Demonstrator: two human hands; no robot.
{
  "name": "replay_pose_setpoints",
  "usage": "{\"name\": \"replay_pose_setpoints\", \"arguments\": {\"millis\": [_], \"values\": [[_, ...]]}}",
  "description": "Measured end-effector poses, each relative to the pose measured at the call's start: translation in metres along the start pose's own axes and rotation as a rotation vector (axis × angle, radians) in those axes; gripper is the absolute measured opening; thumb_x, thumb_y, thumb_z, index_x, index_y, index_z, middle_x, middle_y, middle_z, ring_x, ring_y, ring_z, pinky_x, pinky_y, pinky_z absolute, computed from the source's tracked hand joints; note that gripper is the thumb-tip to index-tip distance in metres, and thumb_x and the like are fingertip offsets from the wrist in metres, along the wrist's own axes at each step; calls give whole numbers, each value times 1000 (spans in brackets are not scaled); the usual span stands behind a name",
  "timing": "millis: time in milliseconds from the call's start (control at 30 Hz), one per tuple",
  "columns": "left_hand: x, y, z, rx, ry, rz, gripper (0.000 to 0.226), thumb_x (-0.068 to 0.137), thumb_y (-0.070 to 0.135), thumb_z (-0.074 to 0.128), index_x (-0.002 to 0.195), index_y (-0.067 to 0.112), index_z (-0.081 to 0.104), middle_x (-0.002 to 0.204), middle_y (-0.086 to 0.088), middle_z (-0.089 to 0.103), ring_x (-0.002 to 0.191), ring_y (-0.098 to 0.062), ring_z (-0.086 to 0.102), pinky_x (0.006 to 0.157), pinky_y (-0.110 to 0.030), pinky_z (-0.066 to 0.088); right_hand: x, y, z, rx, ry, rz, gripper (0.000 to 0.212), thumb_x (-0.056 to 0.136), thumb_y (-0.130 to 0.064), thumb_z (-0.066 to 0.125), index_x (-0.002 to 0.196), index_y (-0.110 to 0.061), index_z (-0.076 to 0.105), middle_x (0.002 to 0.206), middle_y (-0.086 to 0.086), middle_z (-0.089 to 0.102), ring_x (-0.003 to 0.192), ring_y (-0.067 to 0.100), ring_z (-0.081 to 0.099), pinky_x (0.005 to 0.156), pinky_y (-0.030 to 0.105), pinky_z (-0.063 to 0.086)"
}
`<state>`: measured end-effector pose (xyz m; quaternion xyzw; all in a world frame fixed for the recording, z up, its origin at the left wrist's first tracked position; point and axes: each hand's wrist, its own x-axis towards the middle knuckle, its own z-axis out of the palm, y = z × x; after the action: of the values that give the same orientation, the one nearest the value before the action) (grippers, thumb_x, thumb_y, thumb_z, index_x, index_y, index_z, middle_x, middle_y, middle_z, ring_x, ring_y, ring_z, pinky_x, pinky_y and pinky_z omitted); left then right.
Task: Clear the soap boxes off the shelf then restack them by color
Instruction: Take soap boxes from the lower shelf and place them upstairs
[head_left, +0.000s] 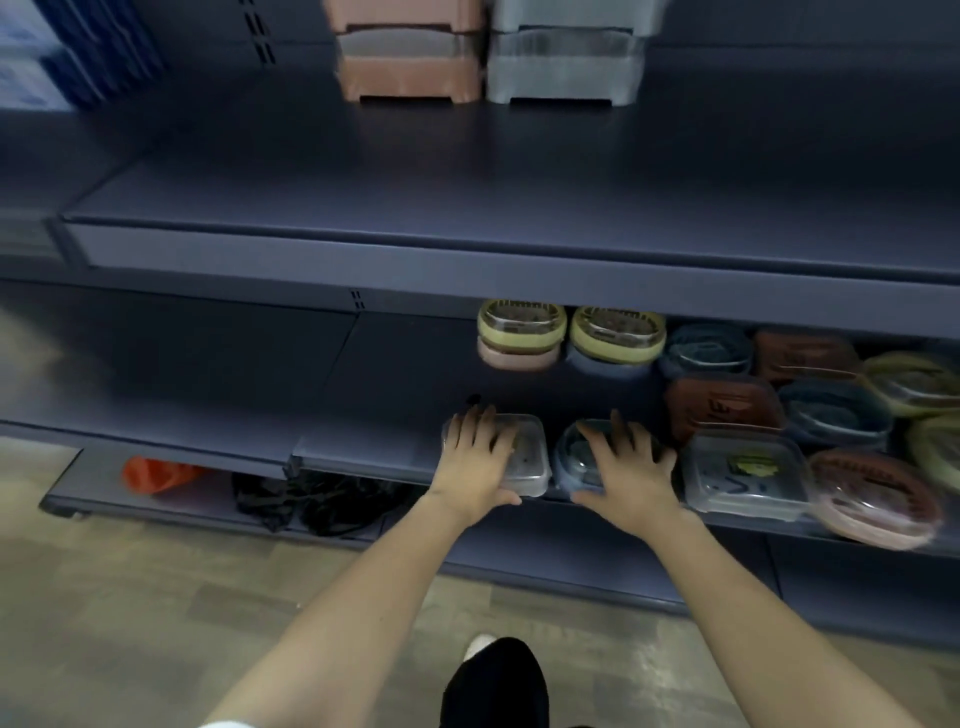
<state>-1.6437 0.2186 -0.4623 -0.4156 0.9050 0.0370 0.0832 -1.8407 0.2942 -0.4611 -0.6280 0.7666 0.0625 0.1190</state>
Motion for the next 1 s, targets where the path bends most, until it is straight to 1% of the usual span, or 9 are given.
{"name": "replay_pose_setpoints", "arguments": {"millis": [67, 133, 233, 400, 533, 600, 700, 833, 1000], "values": [[-20, 9, -15, -29, -32, -3, 102, 58, 57, 80, 139, 8, 41, 142, -27, 36, 132, -43, 33, 109, -57, 21, -19, -5, -8, 22, 9, -19, 85, 80, -56, 60, 146, -37, 11, 156, 7, 4, 141, 29, 4, 105, 54, 21], [-39, 15, -27, -11, -30, -28, 99, 77, 56, 64, 150, 13, 13, 154, -20, 10, 142, -36, 7, 115, -50, -1, -38, -11, -18, 14, 46, -35, 82, 79, -55, 61, 144, -37, 17, 155, 6, 8, 140, 30, 5, 106, 54, 18], [-62, 21, -49, 0, -29, -42, 99, 81, 59, 58, 150, 15, 3, 155, -18, 3, 143, -35, -1, 116, -47, -5, -62, -19, -42, 14, 114, -47, 77, 78, -54, 63, 142, -33, 26, 155, 7, 12, 141, 37, 3, 107, 62, 10], [-98, 27, -106, 9, 32, -36, 100, 81, 61, 56, 151, 15, 3, 156, -17, 2, 144, -34, 0, 116, -46, -4, -101, -22, -94, -6, 183, -63, 76, 78, -55, 62, 141, -30, 29, 155, 8, 13, 142, 39, 3, 108, 66, 6], [-124, 27, -143, 2, 169, 57, 105, 55, 65, 77, 138, 9, 45, 135, -24, 48, 125, -43, 46, 103, -52, 33, -138, -22, -127, 27, 267, -83, 79, 65, -54, 75, 133, -26, 46, 148, 14, 34, 136, 43, 25, 101, 66, 25], [-136, 31, -159, -6, 248, 71, 104, 52, 67, 77, 135, 10, 48, 131, -22, 53, 120, -41, 52, 100, -49, 37, -154, -21, -137, 27, 330, -56, 86, 54, -56, 81, 129, -28, 48, 140, 15, 45, 130, 41, 33, 94, 65, 35], [-146, 37, -178, 13, 339, 92, 104, 57, 69, 72, 138, 14, 38, 134, -19, 50, 123, -38, 50, 101, -51, 36, -176, -17, -152, 25, 442, -29, 93, 48, -60, 82, 128, -31, 45, 134, 14, 51, 124, 37, 31, 87, 63, 42], [-145, 46, -206, 36, 395, 134, 101, 64, 68, 69, 141, 14, 31, 138, -20, 46, 128, -39, 45, 104, -53, 35, -191, -5, -176, 2, 523, -45, 94, 52, -59, 81, 133, -32, 41, 137, 15, 49, 127, 37, 27, 90, 63, 40], [-132, 46, -249, 68, 462, 171, 97, 76, 65, 59, 149, 14, 21, 152, -20, 24, 141, -37, 20, 114, -46, 11, -192, 5, -219, -13, 555, -62, 85, 64, -60, 73, 138, -34, 39, 149, 13, 34, 136, 41, 27, 101, 62, 28]]}}
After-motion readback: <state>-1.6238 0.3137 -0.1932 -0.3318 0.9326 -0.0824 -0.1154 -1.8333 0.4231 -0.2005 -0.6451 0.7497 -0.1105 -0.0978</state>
